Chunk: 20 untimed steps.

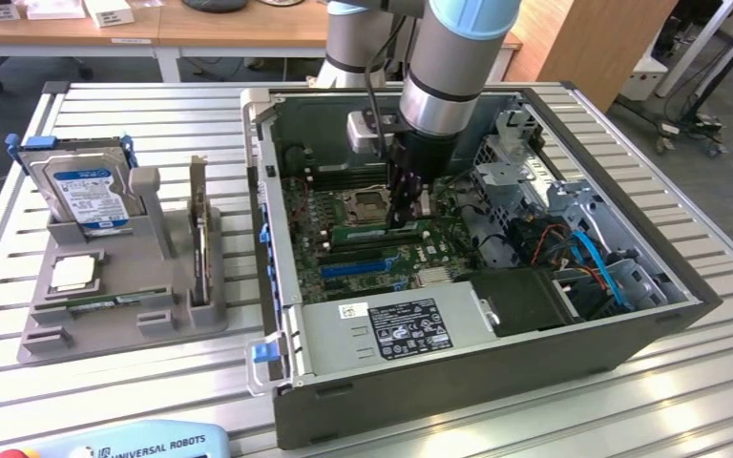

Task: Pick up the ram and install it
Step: 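Insert the ram into the slot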

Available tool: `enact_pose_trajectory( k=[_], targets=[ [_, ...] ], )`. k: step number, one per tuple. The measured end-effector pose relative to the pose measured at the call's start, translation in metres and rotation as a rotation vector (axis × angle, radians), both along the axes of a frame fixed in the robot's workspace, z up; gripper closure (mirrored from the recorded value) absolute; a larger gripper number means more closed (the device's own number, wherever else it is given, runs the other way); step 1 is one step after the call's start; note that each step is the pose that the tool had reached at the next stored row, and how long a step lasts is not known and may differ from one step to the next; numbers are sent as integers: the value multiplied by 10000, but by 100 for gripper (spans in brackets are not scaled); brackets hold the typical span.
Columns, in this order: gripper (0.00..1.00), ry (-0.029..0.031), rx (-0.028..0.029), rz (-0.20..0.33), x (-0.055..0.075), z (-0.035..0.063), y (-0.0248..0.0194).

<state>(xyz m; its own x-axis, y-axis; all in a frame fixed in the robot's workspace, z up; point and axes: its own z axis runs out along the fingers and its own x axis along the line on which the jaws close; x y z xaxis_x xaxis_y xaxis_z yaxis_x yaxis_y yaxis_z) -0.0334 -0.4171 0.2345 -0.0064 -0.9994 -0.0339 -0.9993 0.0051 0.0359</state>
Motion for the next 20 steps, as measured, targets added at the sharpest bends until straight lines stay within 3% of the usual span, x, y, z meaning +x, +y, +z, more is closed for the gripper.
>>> enact_pose_trajectory(
  k=[20],
  targets=[
    [88, 0, -1, 9, 0, -21, -15]
  ],
)
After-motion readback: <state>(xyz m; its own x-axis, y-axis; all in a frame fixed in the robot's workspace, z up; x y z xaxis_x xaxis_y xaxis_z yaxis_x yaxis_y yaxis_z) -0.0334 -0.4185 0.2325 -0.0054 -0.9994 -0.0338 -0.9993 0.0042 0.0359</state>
